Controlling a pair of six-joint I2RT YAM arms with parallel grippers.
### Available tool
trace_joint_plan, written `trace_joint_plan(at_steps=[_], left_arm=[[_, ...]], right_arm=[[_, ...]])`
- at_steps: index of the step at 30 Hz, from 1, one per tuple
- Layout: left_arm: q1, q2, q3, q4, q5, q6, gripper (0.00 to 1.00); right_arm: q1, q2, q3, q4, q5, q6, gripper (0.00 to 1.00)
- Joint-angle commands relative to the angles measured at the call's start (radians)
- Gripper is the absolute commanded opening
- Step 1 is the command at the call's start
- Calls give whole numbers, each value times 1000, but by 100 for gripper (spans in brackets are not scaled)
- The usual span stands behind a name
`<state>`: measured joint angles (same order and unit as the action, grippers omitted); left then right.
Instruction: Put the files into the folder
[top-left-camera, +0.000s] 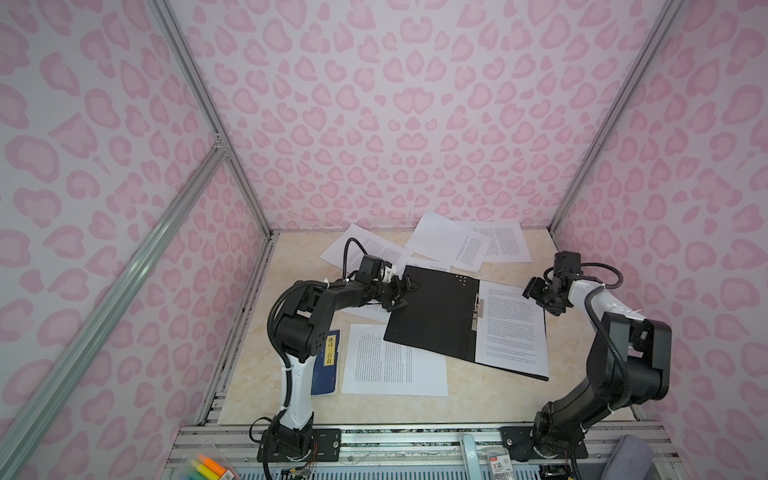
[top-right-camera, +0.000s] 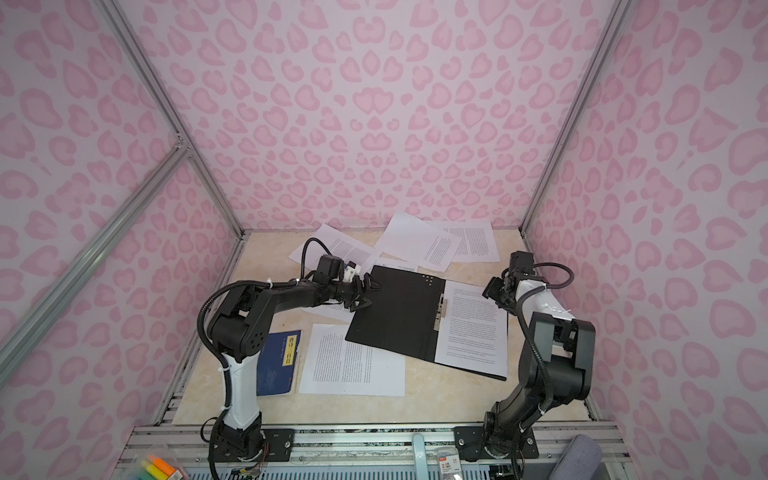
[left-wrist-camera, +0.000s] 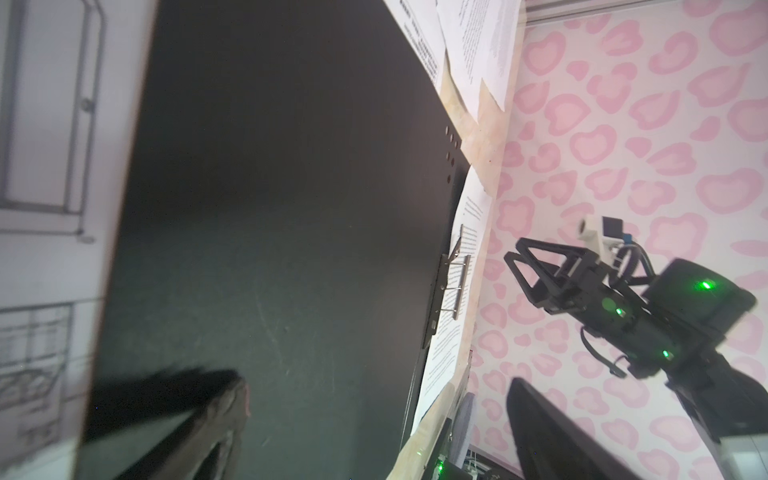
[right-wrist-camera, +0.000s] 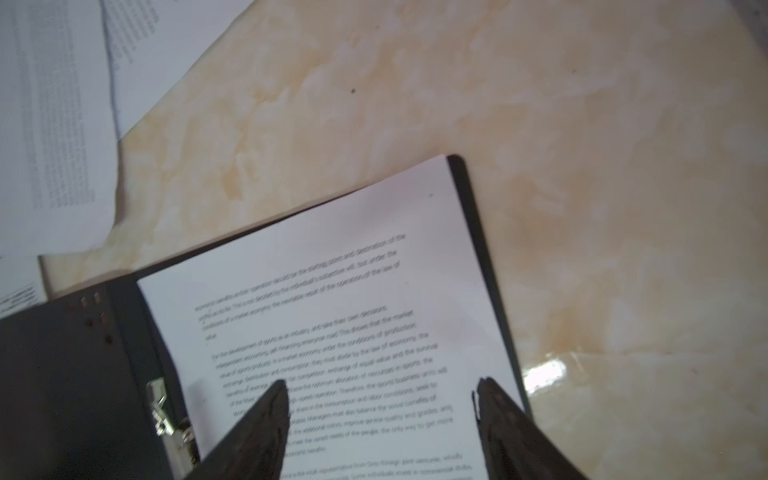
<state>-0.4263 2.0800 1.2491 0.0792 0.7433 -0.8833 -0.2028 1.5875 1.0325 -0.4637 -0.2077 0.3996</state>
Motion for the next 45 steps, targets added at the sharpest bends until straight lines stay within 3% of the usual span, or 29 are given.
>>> trace_joint_plan(at_steps=[1, 4, 9, 11, 14, 24, 32, 45], left_arm=[[-28, -41, 37, -202, -90, 55, 98], [-64, -116, 88, -264, -129, 95, 98], [-52, -316, 19, -310, -298, 114, 97], [-11, -380, -33, -313, -362, 84, 98], [93, -413, -123, -239, -359, -2, 98], [304, -197, -19, -155, -355, -106, 100], [319, -31, 74, -52, -367, -175, 97], [304, 109, 90, 225, -346, -330, 96]], right_arm=[[29, -83, -64, 82, -18, 20, 83], [69, -135, -87, 116, -35, 43, 85], [175, -118, -56, 129, -49, 50, 85], [214, -105, -56, 149, -53, 55, 84], [279, -83, -57, 189, -67, 69, 85], [527, 8, -47, 304, -145, 147, 95], [554, 10, -47, 310, -191, 143, 95], [523, 38, -78, 354, -267, 172, 90]])
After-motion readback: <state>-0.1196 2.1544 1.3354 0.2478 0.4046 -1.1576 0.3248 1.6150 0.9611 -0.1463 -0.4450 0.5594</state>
